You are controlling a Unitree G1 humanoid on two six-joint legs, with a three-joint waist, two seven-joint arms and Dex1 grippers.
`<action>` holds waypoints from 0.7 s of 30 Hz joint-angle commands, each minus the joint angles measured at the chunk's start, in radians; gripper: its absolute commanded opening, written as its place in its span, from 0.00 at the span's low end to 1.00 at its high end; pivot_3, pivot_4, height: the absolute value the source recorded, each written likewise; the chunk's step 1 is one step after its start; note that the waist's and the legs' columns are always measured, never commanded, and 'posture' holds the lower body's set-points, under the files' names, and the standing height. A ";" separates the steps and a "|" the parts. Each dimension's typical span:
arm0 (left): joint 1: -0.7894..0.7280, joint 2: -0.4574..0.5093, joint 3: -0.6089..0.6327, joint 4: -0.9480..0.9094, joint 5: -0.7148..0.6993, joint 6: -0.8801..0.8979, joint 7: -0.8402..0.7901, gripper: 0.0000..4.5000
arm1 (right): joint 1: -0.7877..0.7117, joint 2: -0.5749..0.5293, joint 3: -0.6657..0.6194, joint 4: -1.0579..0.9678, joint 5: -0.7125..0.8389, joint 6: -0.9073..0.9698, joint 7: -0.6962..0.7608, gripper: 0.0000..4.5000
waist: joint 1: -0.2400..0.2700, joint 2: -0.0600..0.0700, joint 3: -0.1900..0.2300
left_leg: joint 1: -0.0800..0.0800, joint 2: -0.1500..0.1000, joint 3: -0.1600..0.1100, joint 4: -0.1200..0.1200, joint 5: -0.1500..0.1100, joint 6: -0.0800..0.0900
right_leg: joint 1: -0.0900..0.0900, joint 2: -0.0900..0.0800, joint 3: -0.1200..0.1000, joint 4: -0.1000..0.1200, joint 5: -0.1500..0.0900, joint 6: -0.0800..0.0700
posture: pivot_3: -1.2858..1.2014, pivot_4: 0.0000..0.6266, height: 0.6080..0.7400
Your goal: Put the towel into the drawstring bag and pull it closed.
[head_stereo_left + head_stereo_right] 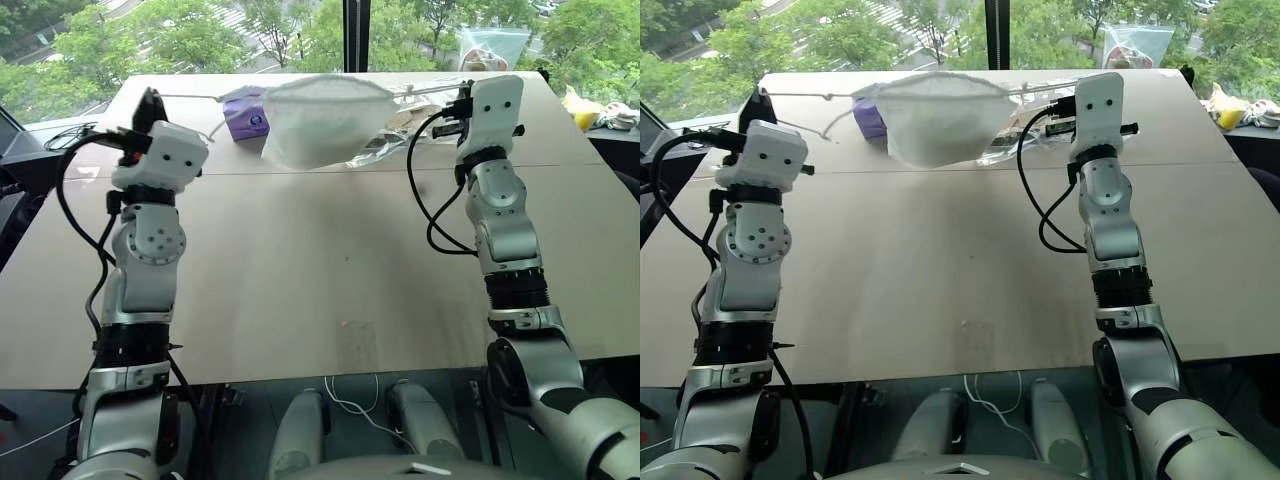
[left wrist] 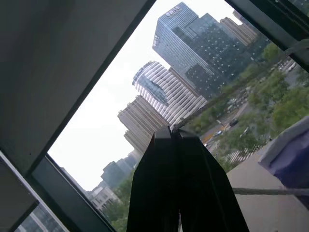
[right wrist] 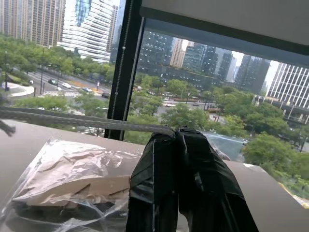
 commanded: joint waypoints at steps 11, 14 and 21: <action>0.011 -0.013 0.193 0.164 -0.130 0.173 0.126 0.01 | 0.005 0.016 -0.132 -0.001 0.069 0.073 -0.162 0.00 | -0.006 0.000 0.000 | 0.000 0.000 0.000 0.000 0.000 0.000 | 0.000 0.000 0.000 0.001 0.000 0.000 | 0.52 0.24 1.00; 0.020 -0.020 0.232 0.173 -0.152 0.216 0.171 0.01 | 0.008 0.032 -0.196 0.004 0.111 0.112 -0.242 0.00 | -0.005 0.000 0.000 | 0.000 0.000 -0.001 0.000 0.000 0.000 | 0.000 0.000 0.000 0.001 0.000 0.000 | 0.52 0.24 1.00; 0.014 -0.011 0.289 0.194 -0.140 0.344 0.359 0.01 | -0.007 0.100 -0.390 0.032 0.320 0.184 -0.432 0.00 | -0.006 0.000 0.000 | 0.000 0.000 -0.001 0.000 0.000 0.000 | 0.000 0.000 0.000 0.002 0.000 0.000 | 0.52 0.24 1.00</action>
